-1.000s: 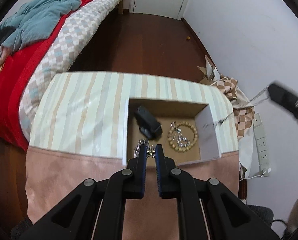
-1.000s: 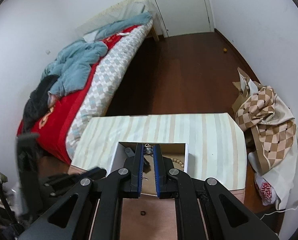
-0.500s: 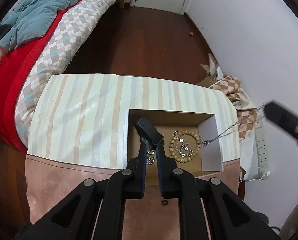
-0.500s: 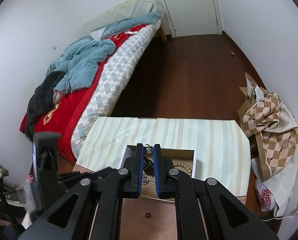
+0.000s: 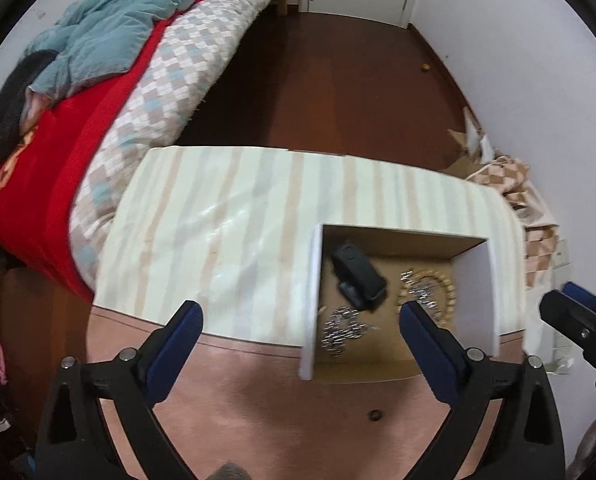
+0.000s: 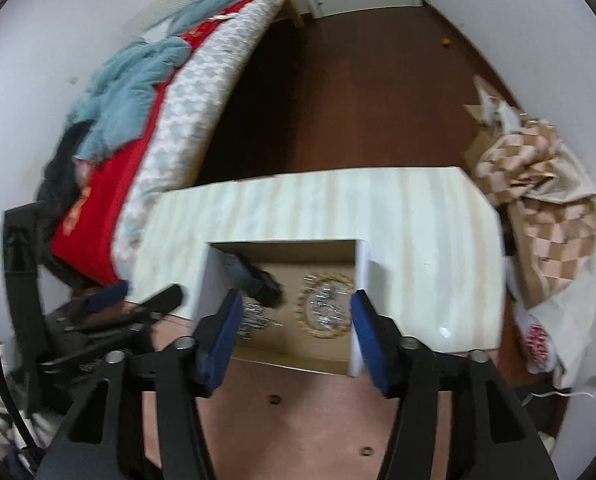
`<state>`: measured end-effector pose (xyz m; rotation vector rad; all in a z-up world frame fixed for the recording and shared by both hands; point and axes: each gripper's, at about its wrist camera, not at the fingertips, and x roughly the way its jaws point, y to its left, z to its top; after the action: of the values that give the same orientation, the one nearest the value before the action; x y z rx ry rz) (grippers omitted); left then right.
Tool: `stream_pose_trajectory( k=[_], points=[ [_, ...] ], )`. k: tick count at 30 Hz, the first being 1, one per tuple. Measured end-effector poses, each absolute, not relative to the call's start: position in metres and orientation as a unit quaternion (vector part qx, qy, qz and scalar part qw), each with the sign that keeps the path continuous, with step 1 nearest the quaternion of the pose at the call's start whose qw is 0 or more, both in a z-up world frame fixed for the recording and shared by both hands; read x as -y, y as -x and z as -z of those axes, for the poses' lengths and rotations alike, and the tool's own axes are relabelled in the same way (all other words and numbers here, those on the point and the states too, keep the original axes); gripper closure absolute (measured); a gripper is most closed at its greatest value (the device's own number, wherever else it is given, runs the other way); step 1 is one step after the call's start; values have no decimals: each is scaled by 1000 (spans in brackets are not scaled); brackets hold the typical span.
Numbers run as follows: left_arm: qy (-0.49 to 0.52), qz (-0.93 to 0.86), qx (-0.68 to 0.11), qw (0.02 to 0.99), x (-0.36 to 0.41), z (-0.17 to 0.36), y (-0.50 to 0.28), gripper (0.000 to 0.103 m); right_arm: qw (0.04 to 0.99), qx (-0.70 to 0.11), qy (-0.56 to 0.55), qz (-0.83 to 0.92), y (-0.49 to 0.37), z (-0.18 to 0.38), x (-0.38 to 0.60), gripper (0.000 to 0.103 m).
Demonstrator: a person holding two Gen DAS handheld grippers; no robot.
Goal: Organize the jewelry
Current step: 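Open both tools over the white box and release the pieces, then move both tools back over the small black rings on the table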
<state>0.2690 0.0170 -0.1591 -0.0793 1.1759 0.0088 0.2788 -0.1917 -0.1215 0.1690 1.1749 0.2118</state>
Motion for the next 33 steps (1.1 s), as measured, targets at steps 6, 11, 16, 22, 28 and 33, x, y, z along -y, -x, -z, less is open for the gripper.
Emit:
stream_pose_trajectory(
  k=[6, 11, 16, 22, 28, 33],
  points=[
    [5, -31, -545, 838, -16, 166, -253, 1, 831, -556, 13, -19, -266, 142, 184, 4],
    [-4, -38, -533, 845, -17, 161, -241, 1, 831, -555, 28, 0, -256, 150, 181, 4],
    [-11, -41, -512, 858, -15, 143, -223, 1, 841, -540, 32, 6, -240, 140, 173, 4],
    [-12, -51, -466, 883, -14, 106, -193, 1, 860, -509, 36, 9, -216, 113, 167, 4],
    [-1, -38, -447, 894, -12, 83, -171, 1, 882, -470, 35, 17, -188, 77, 165, 4],
    [5, -30, -428, 903, -8, 62, -149, 1, 898, -438, 30, 26, -161, 49, 169, 4]
  ],
)
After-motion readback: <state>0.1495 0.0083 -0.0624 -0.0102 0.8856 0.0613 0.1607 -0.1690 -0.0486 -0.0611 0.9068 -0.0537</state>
